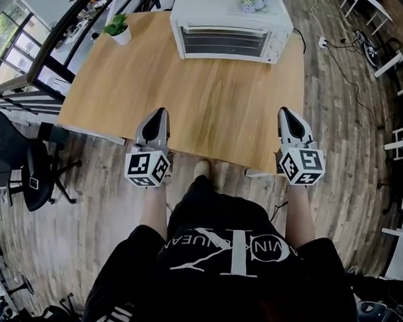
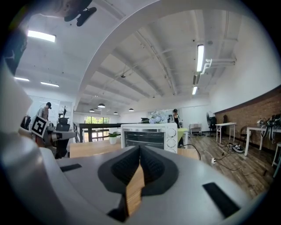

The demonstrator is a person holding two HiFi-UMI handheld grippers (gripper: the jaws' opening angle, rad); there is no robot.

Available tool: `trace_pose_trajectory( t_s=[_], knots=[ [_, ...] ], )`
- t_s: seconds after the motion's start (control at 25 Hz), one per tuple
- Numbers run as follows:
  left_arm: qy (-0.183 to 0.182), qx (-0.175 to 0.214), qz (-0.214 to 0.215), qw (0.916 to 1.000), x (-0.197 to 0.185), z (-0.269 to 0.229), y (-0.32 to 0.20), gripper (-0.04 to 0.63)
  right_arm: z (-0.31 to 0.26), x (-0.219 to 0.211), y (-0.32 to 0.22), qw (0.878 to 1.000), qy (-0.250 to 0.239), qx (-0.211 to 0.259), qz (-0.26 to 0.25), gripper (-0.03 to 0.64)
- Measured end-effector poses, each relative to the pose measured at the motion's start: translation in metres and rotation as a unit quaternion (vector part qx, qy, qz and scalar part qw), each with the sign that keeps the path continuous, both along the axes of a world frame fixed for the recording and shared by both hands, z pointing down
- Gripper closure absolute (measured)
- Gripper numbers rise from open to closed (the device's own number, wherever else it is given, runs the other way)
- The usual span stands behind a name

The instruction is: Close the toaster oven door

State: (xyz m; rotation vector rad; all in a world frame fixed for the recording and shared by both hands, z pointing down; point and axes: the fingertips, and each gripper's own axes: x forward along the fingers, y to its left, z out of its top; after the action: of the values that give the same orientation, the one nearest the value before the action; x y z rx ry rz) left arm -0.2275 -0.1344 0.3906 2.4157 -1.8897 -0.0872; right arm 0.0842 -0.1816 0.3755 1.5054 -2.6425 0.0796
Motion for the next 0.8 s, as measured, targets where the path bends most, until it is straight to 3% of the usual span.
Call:
trace_pose_trajectory(
  t_s=[0.8],
  knots=[
    [-0.002,0.016,-0.007,0.9999,0.004,-0.010,0.050,0.584,-0.003,0.002,0.048,1.000,-0.005,0.011,-0.004,0.603]
  ],
)
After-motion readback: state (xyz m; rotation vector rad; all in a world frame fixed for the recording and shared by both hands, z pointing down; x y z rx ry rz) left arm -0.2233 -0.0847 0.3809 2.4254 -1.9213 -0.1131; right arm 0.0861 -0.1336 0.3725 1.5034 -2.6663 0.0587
